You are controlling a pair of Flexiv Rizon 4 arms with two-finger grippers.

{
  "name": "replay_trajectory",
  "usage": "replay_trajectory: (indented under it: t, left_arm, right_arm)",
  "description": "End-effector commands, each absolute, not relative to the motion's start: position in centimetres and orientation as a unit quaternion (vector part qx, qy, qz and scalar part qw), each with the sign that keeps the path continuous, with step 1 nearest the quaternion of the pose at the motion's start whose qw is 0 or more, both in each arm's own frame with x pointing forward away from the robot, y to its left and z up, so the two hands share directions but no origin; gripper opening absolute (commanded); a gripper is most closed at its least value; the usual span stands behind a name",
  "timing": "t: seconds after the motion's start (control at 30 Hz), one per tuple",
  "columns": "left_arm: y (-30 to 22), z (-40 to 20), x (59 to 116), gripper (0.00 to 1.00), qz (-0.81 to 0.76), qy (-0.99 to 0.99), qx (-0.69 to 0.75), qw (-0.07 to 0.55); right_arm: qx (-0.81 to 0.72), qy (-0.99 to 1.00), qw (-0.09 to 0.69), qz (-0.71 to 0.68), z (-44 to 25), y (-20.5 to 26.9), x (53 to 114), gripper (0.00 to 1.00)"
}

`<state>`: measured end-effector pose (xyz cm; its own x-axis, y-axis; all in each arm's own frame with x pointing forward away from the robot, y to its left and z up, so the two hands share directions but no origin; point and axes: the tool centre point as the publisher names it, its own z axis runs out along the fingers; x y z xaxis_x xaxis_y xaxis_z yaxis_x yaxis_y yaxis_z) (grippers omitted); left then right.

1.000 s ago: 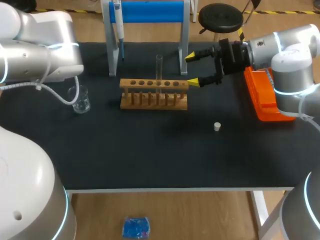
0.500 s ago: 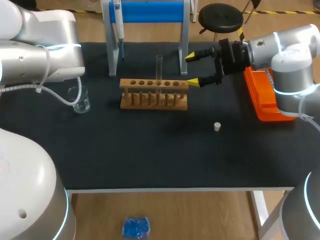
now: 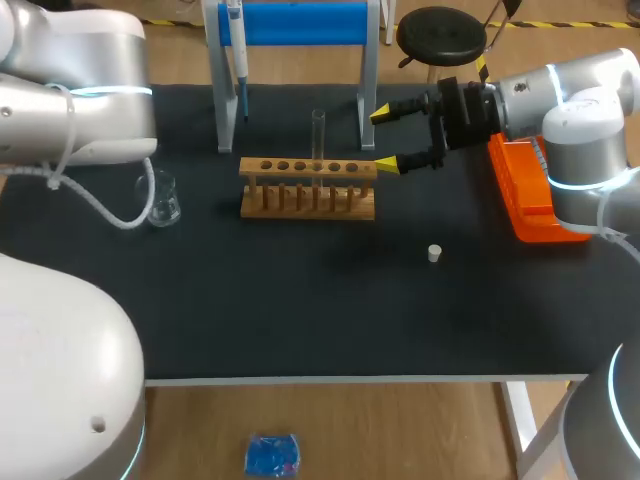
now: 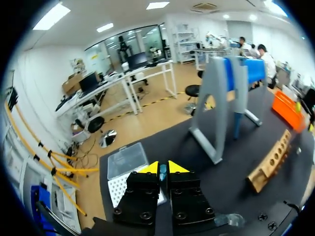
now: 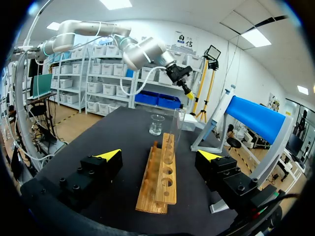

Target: Invert the test tube, pick up the pipette, mount the tip to pipette, aspirate from beaker and dispense into the tube, eject the tip, return the pipette, and cap with the stopper.

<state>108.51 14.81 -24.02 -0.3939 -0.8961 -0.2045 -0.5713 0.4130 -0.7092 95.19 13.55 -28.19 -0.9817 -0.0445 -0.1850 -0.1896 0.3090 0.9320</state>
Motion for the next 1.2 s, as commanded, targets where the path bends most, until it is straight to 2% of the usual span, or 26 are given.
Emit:
replay_trajectory:
  t: [0.03, 0.5, 0.8, 1.2]
  left_arm:
    - [15.6, -20.1, 104.1, 0.0, -0.328, 0.872, -0.302, 0.199]
    - [15.6, -20.1, 104.1, 0.0, -0.328, 0.872, -0.302, 0.199]
    - [7.3, -17.0, 99.9, 0.0, -0.348, 0.911, -0.14, 0.169]
    - [-0.1, -15.7, 95.2, 0.0, -0.343, 0.926, -0.084, 0.13]
  right_arm:
    - [-0.073, 0.807, 0.063, 0.583, -28.2, 13.5, 95.2, 1.0]
    - [-0.073, 0.807, 0.063, 0.583, -28.2, 13.5, 95.2, 1.0]
    - [-0.073, 0.807, 0.063, 0.583, -28.2, 13.5, 95.2, 1.0]
    - [-0.073, 0.807, 0.063, 0.583, -28.2, 13.5, 95.2, 1.0]
